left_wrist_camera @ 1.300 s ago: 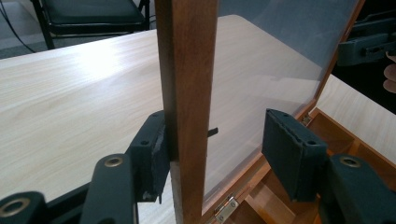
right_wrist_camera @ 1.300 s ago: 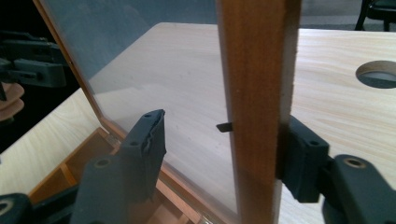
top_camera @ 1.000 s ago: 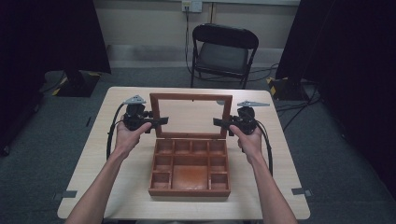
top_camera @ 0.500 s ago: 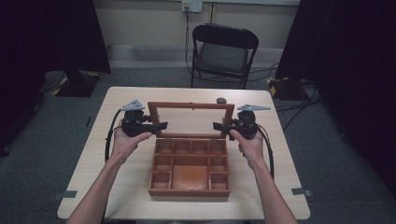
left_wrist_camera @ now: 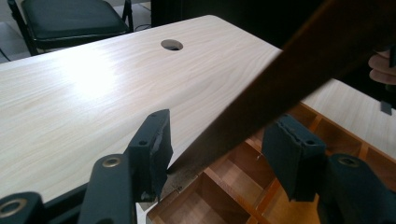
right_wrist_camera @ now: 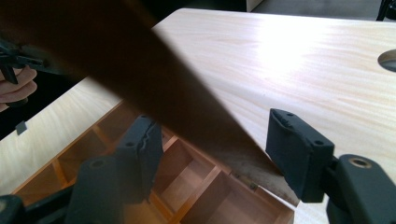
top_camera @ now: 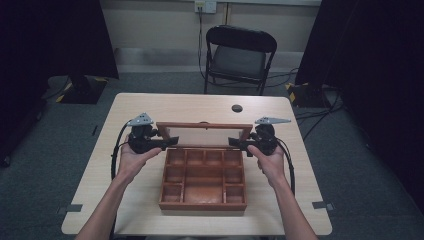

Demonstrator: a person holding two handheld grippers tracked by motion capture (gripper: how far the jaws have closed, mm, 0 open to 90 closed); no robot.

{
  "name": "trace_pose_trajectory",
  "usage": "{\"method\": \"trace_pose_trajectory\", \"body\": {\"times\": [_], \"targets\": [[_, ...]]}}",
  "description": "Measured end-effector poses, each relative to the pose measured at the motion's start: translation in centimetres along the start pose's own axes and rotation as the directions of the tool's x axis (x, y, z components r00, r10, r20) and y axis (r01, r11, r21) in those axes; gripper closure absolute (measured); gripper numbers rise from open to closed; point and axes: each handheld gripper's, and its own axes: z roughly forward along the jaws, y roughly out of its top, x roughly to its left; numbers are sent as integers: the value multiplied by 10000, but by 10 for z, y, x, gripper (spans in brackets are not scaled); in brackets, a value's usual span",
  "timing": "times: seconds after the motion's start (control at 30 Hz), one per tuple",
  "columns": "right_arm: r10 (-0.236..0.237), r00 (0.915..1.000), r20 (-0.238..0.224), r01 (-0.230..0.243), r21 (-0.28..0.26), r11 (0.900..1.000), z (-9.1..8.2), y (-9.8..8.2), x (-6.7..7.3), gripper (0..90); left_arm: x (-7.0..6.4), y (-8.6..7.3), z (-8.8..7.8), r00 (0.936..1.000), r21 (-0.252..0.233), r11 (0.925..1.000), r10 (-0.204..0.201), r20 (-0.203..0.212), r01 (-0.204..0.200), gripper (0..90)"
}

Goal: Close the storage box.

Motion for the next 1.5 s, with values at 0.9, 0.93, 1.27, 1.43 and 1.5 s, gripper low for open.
{"method": "trace_pose_trajectory", "body": {"times": [0.9, 0.93, 1.27, 1.43, 1.5], "targets": [[-182, 9996, 236, 181, 34, 9998, -7, -17, 11, 293, -12, -14, -7, 9997, -145, 9997, 212, 82, -211, 412], [-190, 9995, 247, 189, 37, 9998, -7, -17, 11, 293, -12, -14, -7, 9998, -126, 9997, 197, 71, -196, 411], [20, 9994, 359, -19, -32, 10000, -14, -21, 8, 293, -13, -15, -7, 9999, -132, 9998, 133, 79, -132, 408], [61, 9992, 383, -62, 10, 10000, -20, -25, 4, 294, -14, -16, -8, 10000, -165, 9998, 88, 0, -88, 403], [63, 9994, 329, -66, 84, 9999, -22, -27, 4, 294, -15, -16, -7, 10000, -185, 9998, 42, -33, -42, 398]]}}
